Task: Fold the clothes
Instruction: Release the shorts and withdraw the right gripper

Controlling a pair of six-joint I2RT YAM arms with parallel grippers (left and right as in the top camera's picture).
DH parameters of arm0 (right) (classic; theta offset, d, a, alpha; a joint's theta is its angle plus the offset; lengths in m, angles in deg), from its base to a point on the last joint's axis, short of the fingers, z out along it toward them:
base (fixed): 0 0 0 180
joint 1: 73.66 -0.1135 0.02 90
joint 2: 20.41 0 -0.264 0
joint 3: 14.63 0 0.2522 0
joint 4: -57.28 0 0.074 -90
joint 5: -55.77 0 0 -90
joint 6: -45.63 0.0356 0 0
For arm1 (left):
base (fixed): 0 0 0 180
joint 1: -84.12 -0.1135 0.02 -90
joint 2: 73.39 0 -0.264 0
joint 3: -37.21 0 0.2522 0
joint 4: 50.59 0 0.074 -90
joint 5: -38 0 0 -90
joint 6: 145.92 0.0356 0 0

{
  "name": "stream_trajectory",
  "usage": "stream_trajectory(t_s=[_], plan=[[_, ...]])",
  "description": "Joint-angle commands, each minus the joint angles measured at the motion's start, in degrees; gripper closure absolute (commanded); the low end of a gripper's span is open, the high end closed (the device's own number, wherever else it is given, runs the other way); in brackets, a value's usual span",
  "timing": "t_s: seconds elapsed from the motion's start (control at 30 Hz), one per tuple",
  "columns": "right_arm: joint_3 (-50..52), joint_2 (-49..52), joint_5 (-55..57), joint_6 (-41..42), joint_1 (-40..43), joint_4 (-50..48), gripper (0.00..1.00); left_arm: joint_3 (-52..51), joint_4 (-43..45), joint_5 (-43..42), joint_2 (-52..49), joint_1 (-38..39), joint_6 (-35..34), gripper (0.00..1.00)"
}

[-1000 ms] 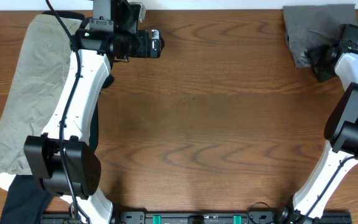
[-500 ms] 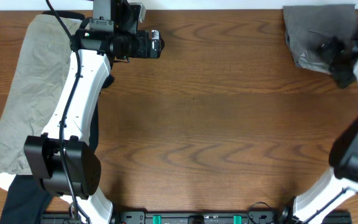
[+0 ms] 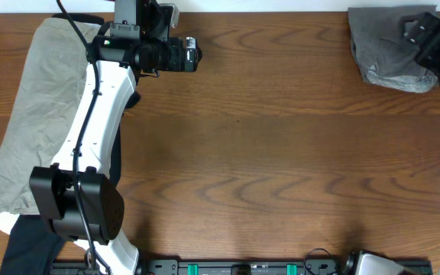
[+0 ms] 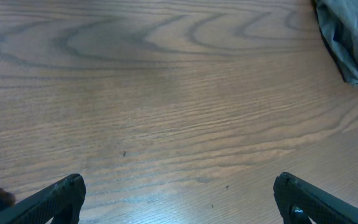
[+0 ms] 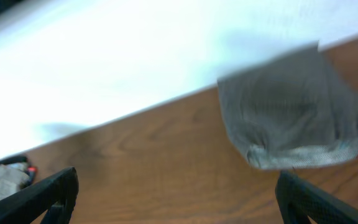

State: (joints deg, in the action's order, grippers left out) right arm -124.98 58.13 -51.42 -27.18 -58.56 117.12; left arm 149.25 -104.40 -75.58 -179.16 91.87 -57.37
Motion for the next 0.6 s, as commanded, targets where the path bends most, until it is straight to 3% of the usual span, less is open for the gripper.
stream_trajectory(t_s=[0.0,0.43,0.57], plan=[[-0.15,-3.58,-1.25,-1.81,-0.11,0.26,0.01,0.94,0.00,0.28,-0.92,-0.02,0.35,0.02],[0.15,-10.43,2.91,-5.79,-0.04,11.37,0.01,0.94,0.00,0.28,-0.92,-0.02,0.35,0.02],[8.02,-17.00,6.43,-9.88,-0.07,4.96,0.01,0.94,0.00,0.28,-0.92,-0.02,0.35,0.02]])
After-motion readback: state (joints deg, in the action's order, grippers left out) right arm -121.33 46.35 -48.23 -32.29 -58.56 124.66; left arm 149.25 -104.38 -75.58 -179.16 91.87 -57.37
